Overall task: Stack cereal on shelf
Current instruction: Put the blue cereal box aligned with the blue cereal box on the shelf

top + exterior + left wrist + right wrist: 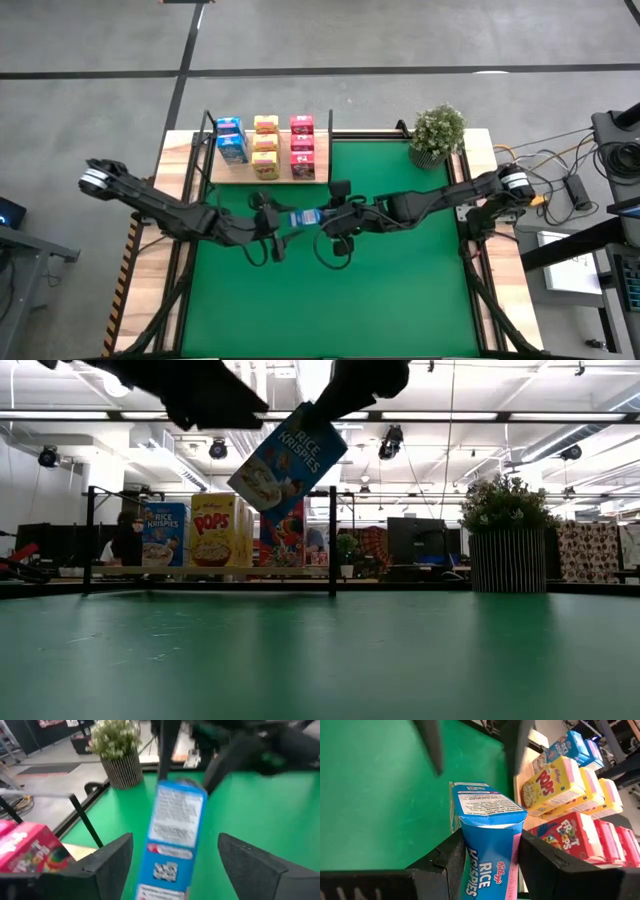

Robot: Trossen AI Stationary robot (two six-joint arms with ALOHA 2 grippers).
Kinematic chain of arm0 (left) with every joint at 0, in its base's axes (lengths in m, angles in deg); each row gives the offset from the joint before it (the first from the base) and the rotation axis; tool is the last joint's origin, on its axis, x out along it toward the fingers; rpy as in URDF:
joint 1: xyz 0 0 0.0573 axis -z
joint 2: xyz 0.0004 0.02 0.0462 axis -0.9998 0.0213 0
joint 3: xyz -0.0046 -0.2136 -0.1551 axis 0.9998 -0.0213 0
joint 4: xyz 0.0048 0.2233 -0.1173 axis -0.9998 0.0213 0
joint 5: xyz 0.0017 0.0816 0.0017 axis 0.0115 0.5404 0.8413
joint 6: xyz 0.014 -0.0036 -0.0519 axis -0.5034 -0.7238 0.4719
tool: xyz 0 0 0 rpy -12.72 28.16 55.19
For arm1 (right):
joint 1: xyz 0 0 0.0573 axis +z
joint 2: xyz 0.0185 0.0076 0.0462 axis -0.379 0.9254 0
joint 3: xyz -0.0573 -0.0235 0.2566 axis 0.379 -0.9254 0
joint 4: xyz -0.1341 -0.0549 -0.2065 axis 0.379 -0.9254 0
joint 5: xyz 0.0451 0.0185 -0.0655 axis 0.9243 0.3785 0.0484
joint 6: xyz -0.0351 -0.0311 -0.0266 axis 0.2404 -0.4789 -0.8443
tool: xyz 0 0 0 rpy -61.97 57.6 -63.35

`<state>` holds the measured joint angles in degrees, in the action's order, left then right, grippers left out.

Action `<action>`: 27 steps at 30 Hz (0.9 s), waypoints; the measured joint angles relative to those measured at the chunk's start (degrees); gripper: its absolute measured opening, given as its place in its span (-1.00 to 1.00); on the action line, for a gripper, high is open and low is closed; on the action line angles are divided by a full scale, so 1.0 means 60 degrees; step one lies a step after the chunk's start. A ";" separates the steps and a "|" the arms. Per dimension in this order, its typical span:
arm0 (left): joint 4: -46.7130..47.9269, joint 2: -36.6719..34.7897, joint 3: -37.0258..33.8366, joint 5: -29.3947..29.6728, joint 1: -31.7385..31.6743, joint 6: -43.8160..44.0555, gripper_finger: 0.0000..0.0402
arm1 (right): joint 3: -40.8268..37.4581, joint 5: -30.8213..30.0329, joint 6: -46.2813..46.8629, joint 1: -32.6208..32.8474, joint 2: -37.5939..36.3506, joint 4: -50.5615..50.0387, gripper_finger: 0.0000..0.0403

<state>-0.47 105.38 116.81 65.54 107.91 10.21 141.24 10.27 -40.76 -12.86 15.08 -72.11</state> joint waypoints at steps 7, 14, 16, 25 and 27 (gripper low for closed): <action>0.0077 0.0807 -0.0007 0.0116 -0.0314 0.0205 0.36 | 0.0000 0.0000 -0.0131 -0.0044 0.0000 0.0040 -0.24; 0.0048 0.1251 0.0055 0.0119 -0.0534 0.0206 0.31 | 0.0000 0.0026 -0.0131 -0.0032 -0.0004 0.0012 -0.25; 0.0041 0.1277 0.0055 0.0123 -0.0549 0.0206 0.27 | 0.0000 0.0029 -0.0131 -0.0032 -0.0004 -0.0033 -0.25; 0.0053 0.1281 0.0058 0.0110 -0.0545 0.0173 -0.17 | 0.0000 0.0287 -0.0195 -0.0032 -0.0013 -0.0031 -0.11; 0.0057 0.1281 0.0058 0.0092 -0.0538 0.0171 -0.25 | 0.0000 0.0468 -0.0196 -0.0043 -0.0018 -0.0025 -0.05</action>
<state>-0.13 113.07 117.16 66.09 104.68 11.24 141.24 13.08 -41.93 -13.12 14.97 -72.26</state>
